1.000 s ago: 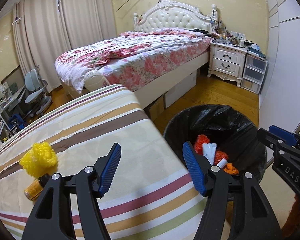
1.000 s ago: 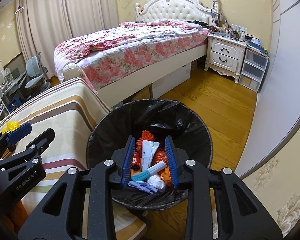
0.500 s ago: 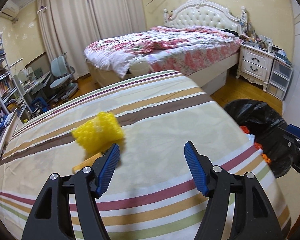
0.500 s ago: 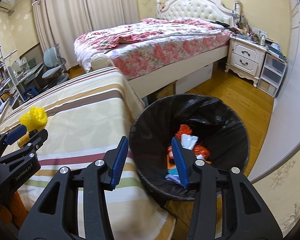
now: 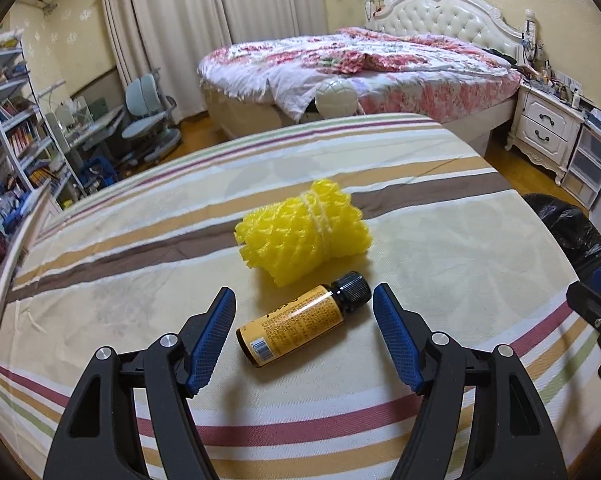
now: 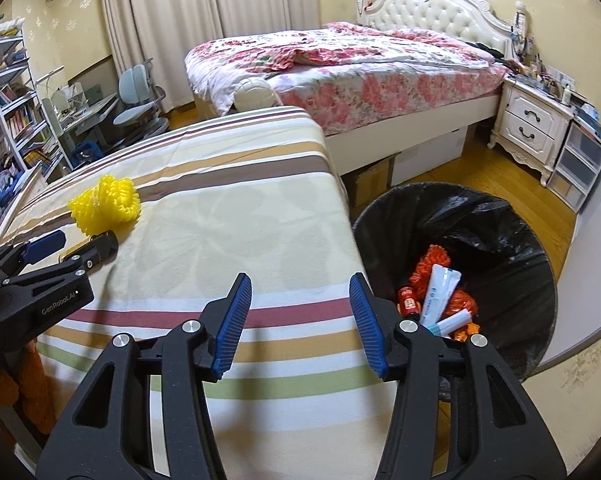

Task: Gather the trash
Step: 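Move both open grippers back toward the yellow mesh and bottle, then close the left gripper on the yellow-labelled bottle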

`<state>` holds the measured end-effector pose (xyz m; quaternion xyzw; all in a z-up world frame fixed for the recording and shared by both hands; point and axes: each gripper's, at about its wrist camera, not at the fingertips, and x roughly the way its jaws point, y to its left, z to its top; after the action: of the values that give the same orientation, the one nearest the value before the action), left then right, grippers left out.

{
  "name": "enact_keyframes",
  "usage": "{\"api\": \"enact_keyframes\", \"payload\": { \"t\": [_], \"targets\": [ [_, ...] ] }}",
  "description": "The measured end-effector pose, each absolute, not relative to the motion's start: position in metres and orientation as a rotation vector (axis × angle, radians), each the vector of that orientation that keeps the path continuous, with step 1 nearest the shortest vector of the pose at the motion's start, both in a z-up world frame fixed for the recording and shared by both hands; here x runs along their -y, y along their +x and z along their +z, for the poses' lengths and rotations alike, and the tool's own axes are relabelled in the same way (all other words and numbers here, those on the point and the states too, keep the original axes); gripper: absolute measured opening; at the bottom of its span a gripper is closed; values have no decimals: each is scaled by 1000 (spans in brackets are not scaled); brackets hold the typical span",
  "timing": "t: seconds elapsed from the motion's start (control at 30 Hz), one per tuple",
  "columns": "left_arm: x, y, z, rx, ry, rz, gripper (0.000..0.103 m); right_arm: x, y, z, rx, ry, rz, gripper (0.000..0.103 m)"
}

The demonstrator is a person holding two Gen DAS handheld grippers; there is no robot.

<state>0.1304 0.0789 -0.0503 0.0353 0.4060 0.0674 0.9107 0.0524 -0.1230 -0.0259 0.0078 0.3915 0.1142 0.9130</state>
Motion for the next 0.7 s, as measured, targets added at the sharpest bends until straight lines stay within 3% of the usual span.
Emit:
{"api": "enact_keyframes", "payload": {
  "t": [0.07, 0.13, 0.27, 0.33, 0.7],
  "targets": [
    [-82, 131, -54, -865, 51, 114, 67, 117, 53, -27, -813, 10, 243, 50],
    [-83, 133, -57, -887, 44, 95, 55, 114, 54, -27, -816, 4, 248, 50],
    [-83, 127, -58, -887, 46, 58, 39, 110, 55, -27, -820, -1, 253, 50],
    [-79, 122, -58, -880, 66, 40, 25, 108, 56, -28, -823, -3, 254, 50],
    [-86, 93, -56, -871, 69, 34, 25, 107, 57, -29, -823, -4, 256, 50]
  ]
}}
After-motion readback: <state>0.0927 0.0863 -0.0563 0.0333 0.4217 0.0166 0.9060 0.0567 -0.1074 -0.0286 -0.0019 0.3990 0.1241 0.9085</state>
